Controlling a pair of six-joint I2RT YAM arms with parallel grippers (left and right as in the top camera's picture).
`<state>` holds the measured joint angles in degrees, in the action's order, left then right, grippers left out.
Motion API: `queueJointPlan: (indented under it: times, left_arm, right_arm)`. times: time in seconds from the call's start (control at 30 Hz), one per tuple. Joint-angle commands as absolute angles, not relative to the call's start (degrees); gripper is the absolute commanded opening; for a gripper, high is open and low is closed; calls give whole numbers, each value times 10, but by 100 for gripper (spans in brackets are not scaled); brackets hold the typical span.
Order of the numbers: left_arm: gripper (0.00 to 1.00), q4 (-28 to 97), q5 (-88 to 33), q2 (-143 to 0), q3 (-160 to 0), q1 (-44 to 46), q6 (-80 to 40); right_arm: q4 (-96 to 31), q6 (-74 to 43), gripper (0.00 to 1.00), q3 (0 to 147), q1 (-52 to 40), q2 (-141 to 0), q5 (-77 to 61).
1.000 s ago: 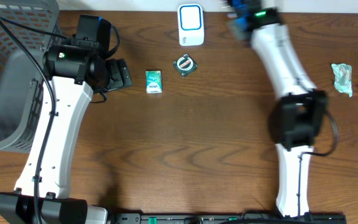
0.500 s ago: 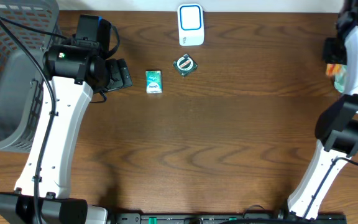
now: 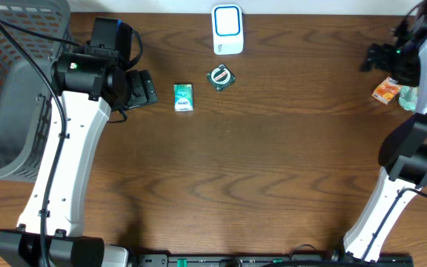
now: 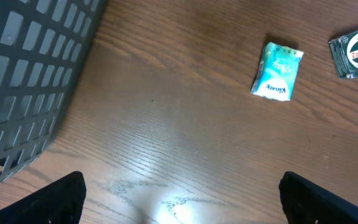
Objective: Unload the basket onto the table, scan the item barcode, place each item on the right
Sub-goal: 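Carry the orange packet to the far right and release it, then move the right gripper to the teal tissue packet by the scanner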
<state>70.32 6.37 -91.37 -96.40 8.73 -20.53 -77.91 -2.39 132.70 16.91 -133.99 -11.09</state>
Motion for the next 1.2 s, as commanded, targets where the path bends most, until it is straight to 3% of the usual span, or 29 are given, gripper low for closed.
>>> queueJointPlan:
  times: [0.0, 0.23, 0.5, 0.97, 1.07, 1.17]
  left_arm:
    - [98, 705, 71, -910, -969, 86, -200]
    - [98, 705, 71, -910, -969, 86, -200]
    - [98, 705, 71, -910, -969, 86, -200]
    - [98, 705, 71, -910, -969, 86, -200]
    - [98, 705, 71, -910, -969, 86, -200]
    - [98, 705, 71, -910, -969, 86, -200]
  right_arm:
    - [-792, -25, 99, 1326, 135, -1342, -347]
    - [-787, -25, 99, 1326, 35, -1342, -413]
    - [-747, -30, 99, 1325, -100, -1342, -359]
    - [-652, -180, 99, 1324, -246, -1342, -249]
    - [-646, -224, 96, 1323, -262, -1342, -203]
    - [-630, -239, 85, 1323, -273, -1342, -194]
